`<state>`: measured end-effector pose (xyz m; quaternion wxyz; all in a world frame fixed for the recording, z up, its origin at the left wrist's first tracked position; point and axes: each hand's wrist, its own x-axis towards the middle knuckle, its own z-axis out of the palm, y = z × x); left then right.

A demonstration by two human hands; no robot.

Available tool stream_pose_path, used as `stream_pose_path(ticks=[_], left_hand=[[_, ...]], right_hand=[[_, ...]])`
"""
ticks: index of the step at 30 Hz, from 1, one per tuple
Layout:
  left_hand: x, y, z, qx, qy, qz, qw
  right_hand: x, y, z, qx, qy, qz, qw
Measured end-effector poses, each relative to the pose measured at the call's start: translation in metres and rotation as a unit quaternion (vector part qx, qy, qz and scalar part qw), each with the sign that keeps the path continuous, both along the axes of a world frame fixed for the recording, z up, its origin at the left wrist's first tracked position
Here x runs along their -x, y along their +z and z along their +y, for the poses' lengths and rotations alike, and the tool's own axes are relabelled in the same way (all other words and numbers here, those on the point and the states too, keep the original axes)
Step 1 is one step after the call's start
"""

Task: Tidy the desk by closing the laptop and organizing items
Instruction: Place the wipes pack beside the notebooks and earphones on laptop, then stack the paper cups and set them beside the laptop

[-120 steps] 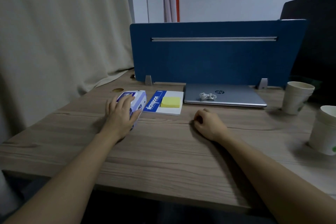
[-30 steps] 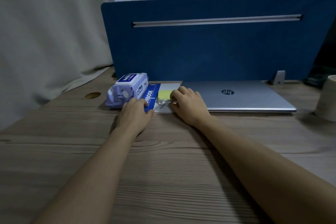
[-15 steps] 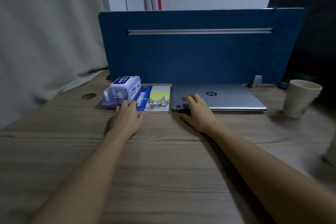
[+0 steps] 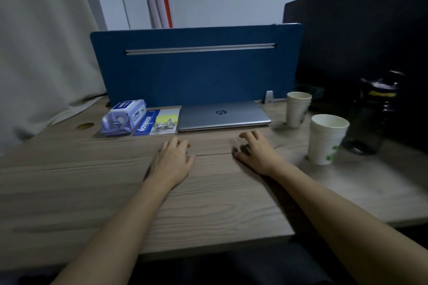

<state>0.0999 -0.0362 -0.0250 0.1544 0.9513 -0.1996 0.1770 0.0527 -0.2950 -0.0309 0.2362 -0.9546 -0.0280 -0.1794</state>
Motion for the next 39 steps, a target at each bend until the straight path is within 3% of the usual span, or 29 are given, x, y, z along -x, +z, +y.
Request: stream_pose_path(ticks=[12,20,26,35,39], left_hand=[[0.077,-0.001,-0.122,0.01,-0.111,0.012,0.994],[0.096,-0.001,-0.173,0.017,-0.147,0.02,0.989],[0.085,-0.002,-0.197,0.035,-0.188,0.042,0.981],[0.046,-0.001,-0.253,0.068,-0.246,0.05,0.966],[0.021,0.001,-0.273,0.13,-0.272,0.038,0.953]], right_hand=[[0.11,0.008,-0.062,0.002,-0.054,0.028,0.998],[0.15,0.008,-0.123,-0.006,-0.146,0.004,0.989],[0.141,0.006,-0.156,-0.06,-0.198,-0.009,0.978],[0.086,0.005,-0.174,-0.133,-0.141,-0.049,0.98],[0.055,0.011,-0.177,-0.19,-0.116,-0.122,0.967]])
